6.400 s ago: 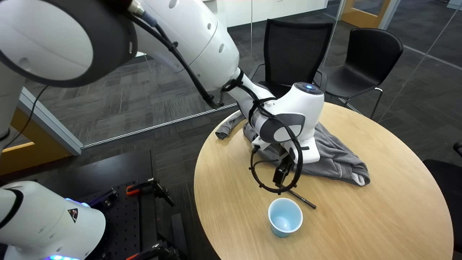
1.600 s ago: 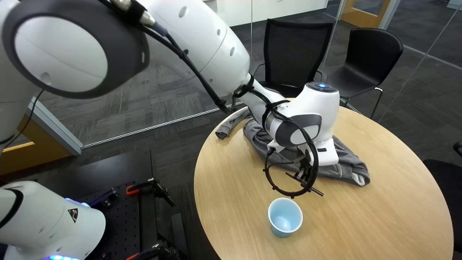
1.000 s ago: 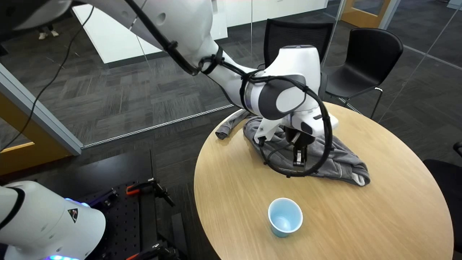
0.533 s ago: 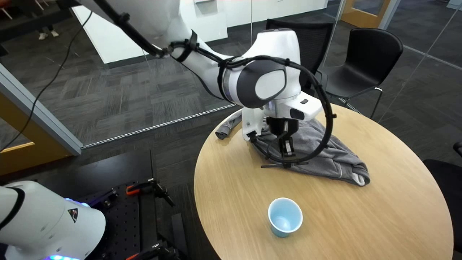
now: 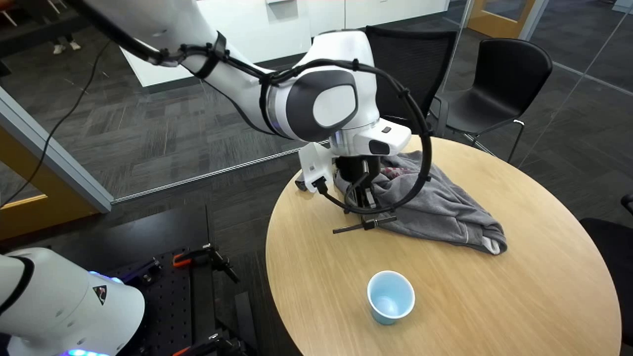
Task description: Put the pen in the cup
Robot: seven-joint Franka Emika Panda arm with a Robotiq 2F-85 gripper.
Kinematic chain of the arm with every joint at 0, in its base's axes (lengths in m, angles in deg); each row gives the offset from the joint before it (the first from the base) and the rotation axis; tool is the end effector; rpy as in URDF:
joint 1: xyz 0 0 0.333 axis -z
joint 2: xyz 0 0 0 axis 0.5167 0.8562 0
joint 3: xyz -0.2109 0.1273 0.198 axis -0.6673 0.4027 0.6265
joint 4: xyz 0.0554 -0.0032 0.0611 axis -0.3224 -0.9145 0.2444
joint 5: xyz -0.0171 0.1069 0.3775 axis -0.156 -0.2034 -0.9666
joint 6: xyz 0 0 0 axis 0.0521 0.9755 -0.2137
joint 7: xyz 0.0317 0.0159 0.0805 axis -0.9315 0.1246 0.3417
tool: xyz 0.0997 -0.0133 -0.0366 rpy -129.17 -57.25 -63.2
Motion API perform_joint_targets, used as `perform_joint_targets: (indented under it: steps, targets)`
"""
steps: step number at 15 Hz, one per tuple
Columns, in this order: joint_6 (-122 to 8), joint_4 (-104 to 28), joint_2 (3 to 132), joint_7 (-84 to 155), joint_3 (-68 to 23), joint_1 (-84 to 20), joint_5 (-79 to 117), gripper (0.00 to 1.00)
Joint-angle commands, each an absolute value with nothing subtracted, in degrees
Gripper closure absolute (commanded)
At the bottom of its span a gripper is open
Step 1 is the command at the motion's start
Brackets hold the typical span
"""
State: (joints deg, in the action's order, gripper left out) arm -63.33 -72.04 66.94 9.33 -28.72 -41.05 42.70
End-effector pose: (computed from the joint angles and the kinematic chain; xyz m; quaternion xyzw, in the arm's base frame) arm 0.5526 -0.0043 0.2565 0.9826 -0.0804 0.0340 0.1642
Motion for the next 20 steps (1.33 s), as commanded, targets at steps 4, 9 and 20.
perform_joint_targets:
  steps: [4,9,20]
  targets:
    - [-63.1,-73.7,65.3,9.1,-27.3,-39.7,43.3,0.97]
    - [-60.3,-72.9,65.3,-8.5,-29.0,-41.4,48.4,0.97]
    - [-46.7,-69.5,67.5,-45.0,-25.9,-40.4,57.1,0.97]
